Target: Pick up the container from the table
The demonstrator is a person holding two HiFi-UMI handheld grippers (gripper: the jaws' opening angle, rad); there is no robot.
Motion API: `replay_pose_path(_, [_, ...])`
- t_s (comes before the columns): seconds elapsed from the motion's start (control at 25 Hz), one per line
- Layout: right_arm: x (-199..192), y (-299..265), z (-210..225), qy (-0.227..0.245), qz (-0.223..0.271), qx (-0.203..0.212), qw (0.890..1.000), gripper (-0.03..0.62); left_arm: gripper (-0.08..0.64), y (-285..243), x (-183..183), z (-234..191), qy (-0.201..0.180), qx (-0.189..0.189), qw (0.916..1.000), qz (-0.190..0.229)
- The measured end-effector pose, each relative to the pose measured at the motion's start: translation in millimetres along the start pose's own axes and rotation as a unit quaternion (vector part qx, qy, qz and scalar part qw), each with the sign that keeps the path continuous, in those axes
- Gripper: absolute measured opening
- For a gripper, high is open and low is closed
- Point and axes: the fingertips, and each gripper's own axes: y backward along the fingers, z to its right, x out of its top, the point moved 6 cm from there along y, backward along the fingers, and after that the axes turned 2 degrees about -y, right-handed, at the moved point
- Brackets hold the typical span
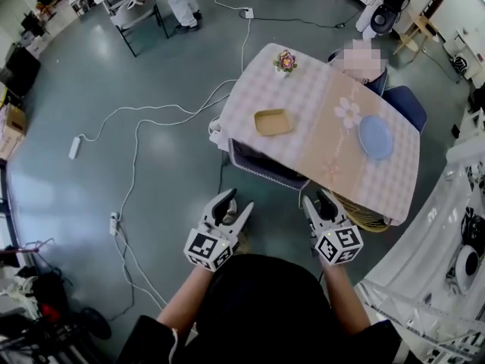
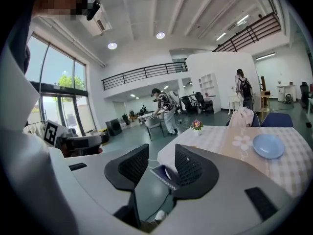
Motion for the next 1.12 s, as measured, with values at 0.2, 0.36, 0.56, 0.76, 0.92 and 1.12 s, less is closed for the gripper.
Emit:
replay_pose_path(0.2, [42.3,-98.1,18.7,0.003,-0.029,-0.015,0.999,0.137,0.189,-60.4,27.5,-70.8,0.012,-0.037,0.9992,-0.012])
replay_pose_path(0.36, [60.0,-161.1,26.7,-0.009,-0.050,-0.009,0.999,0.138,0.189,-97.5,39.2,-115.9,0.011,-0.066,0.9973,-0.030])
replay_pose_path(0.56, [59.4,-220.9,67.6,-0.006,-0.099,-0.018,0.995,0.141,0.189,-132.5,47.3,-147.0,0.005,-0.073,0.9959,-0.053])
replay_pose_path(0.76, [44.6,-270.7,123.2,0.028,-0.152,-0.006,0.988,0.163,0.189,-161.2,40.5,-152.7,0.031,-0.034,0.9970,-0.061])
replay_pose_path(0.92, [13.0,-304.8,166.7,0.037,-0.203,0.005,0.978,0.164,0.199,-178.1,26.1,-143.0,0.046,0.004,0.9960,-0.077])
replay_pose_path(1.12, [-39.6,-347.2,213.1,0.024,-0.276,0.011,0.961,0.164,0.199,-198.6,21.9,-130.7,0.051,0.028,0.9944,-0.088])
